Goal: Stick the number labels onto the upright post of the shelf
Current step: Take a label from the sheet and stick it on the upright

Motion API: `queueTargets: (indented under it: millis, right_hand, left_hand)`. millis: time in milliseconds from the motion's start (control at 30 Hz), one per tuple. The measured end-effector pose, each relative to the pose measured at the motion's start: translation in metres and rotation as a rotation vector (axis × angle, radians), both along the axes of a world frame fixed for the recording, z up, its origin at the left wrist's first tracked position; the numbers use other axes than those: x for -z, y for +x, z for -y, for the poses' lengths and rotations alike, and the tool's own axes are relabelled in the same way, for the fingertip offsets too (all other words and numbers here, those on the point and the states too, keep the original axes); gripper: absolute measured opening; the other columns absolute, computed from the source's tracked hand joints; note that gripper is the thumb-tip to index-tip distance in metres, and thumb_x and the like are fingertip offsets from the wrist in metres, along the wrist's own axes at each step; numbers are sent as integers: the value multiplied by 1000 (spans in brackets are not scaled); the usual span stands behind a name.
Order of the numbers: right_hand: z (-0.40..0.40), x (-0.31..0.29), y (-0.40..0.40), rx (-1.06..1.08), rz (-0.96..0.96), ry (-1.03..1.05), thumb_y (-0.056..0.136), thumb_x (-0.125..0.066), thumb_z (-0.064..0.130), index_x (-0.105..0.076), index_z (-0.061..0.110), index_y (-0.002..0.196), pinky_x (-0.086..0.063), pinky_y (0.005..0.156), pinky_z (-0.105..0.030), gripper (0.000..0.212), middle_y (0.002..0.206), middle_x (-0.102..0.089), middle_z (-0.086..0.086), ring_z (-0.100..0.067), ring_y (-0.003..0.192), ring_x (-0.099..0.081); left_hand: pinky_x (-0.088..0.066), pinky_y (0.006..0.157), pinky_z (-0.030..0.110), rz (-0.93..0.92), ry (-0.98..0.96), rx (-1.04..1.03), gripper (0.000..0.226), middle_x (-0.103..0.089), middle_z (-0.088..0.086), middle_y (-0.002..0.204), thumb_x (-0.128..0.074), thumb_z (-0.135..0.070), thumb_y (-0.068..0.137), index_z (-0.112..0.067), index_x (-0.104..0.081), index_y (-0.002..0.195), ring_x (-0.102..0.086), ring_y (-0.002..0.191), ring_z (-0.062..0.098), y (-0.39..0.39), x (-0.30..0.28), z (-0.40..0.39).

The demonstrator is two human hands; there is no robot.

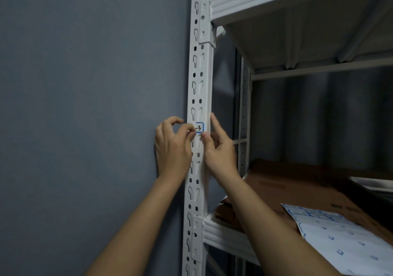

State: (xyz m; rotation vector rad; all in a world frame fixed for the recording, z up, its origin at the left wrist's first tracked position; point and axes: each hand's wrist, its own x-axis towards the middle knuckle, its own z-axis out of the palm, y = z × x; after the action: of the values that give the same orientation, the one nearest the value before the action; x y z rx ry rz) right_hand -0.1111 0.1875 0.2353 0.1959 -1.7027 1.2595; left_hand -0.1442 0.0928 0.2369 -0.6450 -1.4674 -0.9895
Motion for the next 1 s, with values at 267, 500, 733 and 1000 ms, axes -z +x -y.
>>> queueTargets:
  millis: [267,500,733,1000]
  right_hand:
    - [0,-2,3,9,19,10,90,-54,39,-36,78,114,-50,97,-45,49,113,-69,11,-9,106,-65]
    - [3,-2,7,0,26,1,94,-55,33,-34,74,122,-49,100,-42,53,125,-65,7,-9,113,-61]
    - [3,-1,3,-5,14,-28,89,-54,40,-35,74,121,-47,103,-43,51,130,-63,6,-10,118,-59]
    - [1,0,0,-20,22,-32,92,-55,34,-35,55,136,-44,106,-41,52,135,-59,7,-9,121,-57]
  left_hand:
    - [-30,89,24,85,-11,107,7,-49,1,111,-66,-22,85,-19,-67,92,-39,107,17,6,-10,6]
    - [-41,90,33,56,-10,129,7,-53,-3,109,-66,-25,86,-25,-70,92,-38,109,14,6,-18,2]
    - [-38,89,30,99,80,125,6,-50,-1,120,-69,-28,83,-25,-71,87,-40,115,19,7,-16,-1]
    - [-40,95,39,144,90,163,5,-49,-2,118,-70,-28,81,-25,-71,85,-39,117,19,8,-17,-2]
